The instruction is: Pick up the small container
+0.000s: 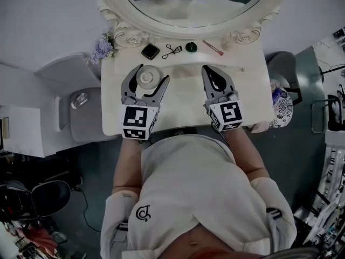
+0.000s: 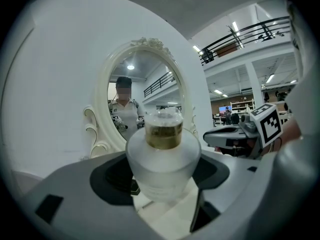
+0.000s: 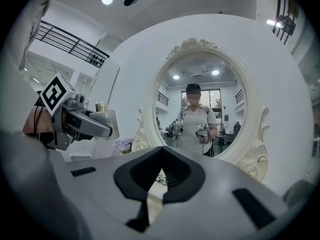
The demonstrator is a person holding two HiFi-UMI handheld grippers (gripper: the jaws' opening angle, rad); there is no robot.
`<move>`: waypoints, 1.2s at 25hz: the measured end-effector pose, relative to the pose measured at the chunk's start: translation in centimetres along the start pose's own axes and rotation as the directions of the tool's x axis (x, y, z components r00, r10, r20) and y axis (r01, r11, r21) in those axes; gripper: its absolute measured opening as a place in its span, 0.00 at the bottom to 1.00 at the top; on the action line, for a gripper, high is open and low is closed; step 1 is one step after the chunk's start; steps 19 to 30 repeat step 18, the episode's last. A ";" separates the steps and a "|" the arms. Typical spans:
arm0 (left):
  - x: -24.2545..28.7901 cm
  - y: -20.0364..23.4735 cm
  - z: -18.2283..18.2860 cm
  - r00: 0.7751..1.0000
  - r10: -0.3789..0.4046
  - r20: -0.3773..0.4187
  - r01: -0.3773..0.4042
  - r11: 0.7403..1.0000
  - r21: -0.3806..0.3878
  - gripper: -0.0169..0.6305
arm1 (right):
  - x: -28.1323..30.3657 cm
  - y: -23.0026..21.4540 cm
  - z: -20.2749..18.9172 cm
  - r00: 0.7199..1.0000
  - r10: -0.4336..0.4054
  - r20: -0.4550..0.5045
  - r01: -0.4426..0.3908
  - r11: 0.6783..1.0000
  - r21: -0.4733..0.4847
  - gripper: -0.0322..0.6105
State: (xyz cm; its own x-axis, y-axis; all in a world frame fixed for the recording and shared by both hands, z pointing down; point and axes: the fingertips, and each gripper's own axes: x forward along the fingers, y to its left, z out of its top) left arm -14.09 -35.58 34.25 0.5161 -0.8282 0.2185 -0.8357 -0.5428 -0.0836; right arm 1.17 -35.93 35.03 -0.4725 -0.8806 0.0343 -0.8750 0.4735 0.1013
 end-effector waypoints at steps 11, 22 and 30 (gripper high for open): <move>0.0 -0.2 -0.3 1.000 -0.008 0.006 0.008 1.000 -0.004 0.56 | -0.2 0.1 0.2 1.000 0.002 0.005 -0.002 1.000 0.003 0.06; -0.2 -0.1 -0.3 1.000 -0.003 0.009 0.003 1.000 -0.001 0.56 | -0.1 0.4 0.5 1.000 0.004 0.013 -0.004 1.000 -0.009 0.06; -0.2 -0.1 -0.3 1.000 -0.003 0.009 0.003 1.000 -0.001 0.56 | -0.1 0.4 0.5 1.000 0.004 0.013 -0.004 1.000 -0.009 0.06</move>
